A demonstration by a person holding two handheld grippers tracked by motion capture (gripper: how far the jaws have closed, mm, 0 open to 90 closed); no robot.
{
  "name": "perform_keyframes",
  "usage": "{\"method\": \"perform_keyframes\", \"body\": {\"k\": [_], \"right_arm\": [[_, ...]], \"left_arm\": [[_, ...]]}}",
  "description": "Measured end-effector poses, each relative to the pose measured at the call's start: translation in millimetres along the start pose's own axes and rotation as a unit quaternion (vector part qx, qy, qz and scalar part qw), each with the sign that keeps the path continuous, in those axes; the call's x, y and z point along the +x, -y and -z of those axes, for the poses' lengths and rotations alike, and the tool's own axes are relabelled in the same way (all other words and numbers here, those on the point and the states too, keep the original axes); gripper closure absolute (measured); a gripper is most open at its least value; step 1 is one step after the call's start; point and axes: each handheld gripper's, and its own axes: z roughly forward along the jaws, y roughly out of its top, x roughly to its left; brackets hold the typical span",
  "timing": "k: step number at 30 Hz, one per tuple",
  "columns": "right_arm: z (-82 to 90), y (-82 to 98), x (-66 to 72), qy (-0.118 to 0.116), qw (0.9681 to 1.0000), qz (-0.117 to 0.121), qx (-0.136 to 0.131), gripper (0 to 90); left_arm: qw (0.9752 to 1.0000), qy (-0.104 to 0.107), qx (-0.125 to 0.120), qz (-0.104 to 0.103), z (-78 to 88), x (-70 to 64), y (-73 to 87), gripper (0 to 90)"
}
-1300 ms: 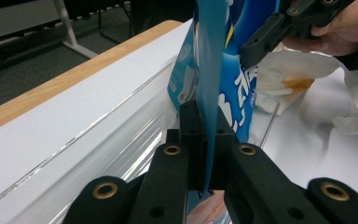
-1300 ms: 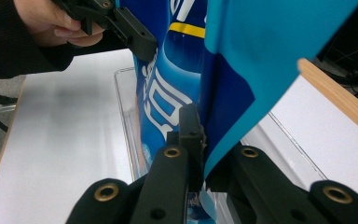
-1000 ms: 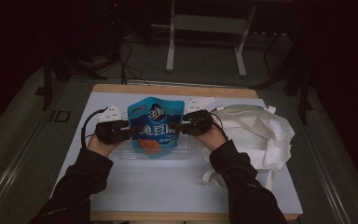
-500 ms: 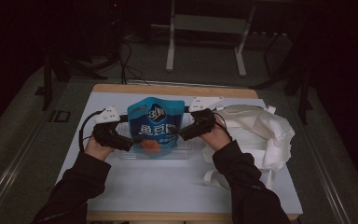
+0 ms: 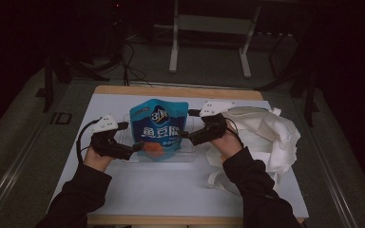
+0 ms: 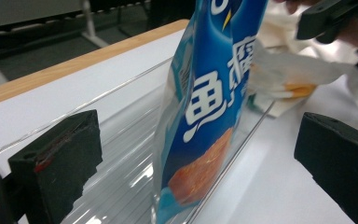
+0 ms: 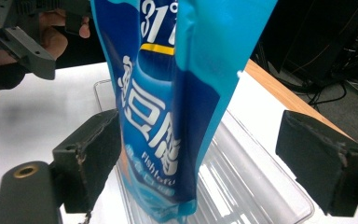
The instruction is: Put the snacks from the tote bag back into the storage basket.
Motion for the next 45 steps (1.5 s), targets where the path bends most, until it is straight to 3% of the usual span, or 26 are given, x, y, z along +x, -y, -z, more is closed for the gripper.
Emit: {"method": "perform_keyframes", "body": {"k": [11,17,24,28,30,37,45], "right_arm": [[15.1,7.9,6.0,0.022,0.9998,-0.004,-0.001,14.3],[30.1,12.9,12.8,0.027,0.9996,-0.004,-0.011,14.3],[44.4,25.9,22.5,0.033,0.9993,-0.005,-0.015,14.3],[50.6,34.7,28.4,0.036,0.9992,-0.004,-0.014,14.3],[54.9,38.4,31.8,0.037,0.9992,-0.006,-0.017,14.3],[71.1,51.7,47.3,0.037,0.9992,-0.001,-0.017,14.3],[82.5,62.2,54.6,0.044,0.9989,0.003,-0.014,14.3]], "left_arm": [[0.9999,-0.010,0.001,-0.005,12.5,-11.5,12.7,1.1],[0.9998,-0.014,-0.012,-0.004,17.6,-24.0,24.0,1.1],[0.9998,0.003,-0.019,-0.003,18.3,-41.8,31.4,1.1],[0.9996,0.004,-0.017,-0.020,19.4,-52.1,32.4,1.1],[0.9994,0.020,-0.022,-0.018,19.7,-55.7,33.4,1.1],[0.9985,0.043,-0.013,-0.033,14.3,-72.5,35.2,1.1],[0.9964,0.071,-0.003,-0.046,4.6,-85.3,35.2,1.1]]}}
